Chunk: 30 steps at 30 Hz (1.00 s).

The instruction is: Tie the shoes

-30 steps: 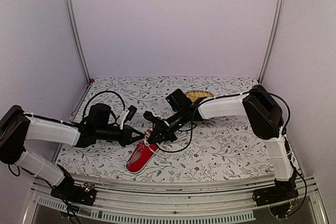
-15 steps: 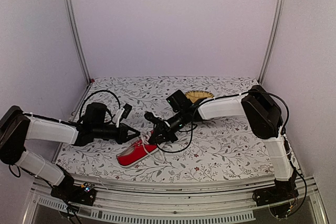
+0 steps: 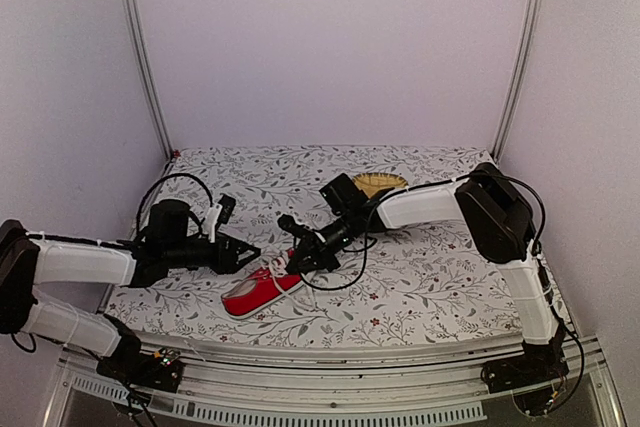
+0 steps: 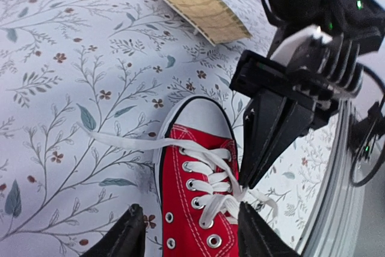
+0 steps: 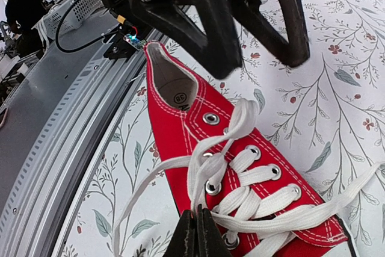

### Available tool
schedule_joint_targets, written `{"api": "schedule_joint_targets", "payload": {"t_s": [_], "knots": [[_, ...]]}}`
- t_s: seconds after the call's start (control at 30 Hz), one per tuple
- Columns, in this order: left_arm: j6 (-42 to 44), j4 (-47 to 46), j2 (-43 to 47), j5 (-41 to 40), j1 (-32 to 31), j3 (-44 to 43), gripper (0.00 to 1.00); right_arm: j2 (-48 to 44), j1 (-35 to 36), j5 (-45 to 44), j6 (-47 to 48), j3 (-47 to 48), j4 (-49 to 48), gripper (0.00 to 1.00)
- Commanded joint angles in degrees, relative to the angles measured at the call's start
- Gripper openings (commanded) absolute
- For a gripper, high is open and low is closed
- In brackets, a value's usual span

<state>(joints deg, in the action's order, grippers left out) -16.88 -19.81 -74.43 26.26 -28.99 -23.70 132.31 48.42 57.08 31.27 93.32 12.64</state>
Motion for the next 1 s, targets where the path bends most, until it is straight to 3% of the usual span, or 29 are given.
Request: {"api": "schedule_joint_targets", "payload": {"t_s": [0.0, 0.1, 0.2, 0.4, 0.57, 0.97], "knots": [[-4.7, -1.0, 7.8, -6.2, 0.0, 2.8, 0.54, -1.4, -1.0, -0.6, -1.8, -2.4, -3.2, 0.02], [-8.3, 0.1, 12.5, -7.1, -1.2, 4.7, 0.54, -2.6, -1.0, -0.4, -2.4, -3.9, -4.0, 0.02], [-9.7, 1.0, 14.1, -5.2, -2.3, 5.9, 0.42, -2.7, -1.0, -0.3, -2.2, -4.2, -3.9, 0.02], [-8.9, 1.2, 9.9, 0.0, -4.3, 4.6, 0.30, -2.5, -1.1, -0.3, -2.0, -3.9, -3.8, 0.02], [-5.6, 3.3, 3.9, -1.2, -5.2, 0.8, 0.22, -2.2, -1.1, -0.7, -2.5, -3.2, -3.9, 0.02], [-3.6, 4.8, -1.4, -2.7, -5.0, -3.0, 0.18, 0.7, -1.1, -0.6, -1.8, 2.8, -0.3, 0.02]]}}
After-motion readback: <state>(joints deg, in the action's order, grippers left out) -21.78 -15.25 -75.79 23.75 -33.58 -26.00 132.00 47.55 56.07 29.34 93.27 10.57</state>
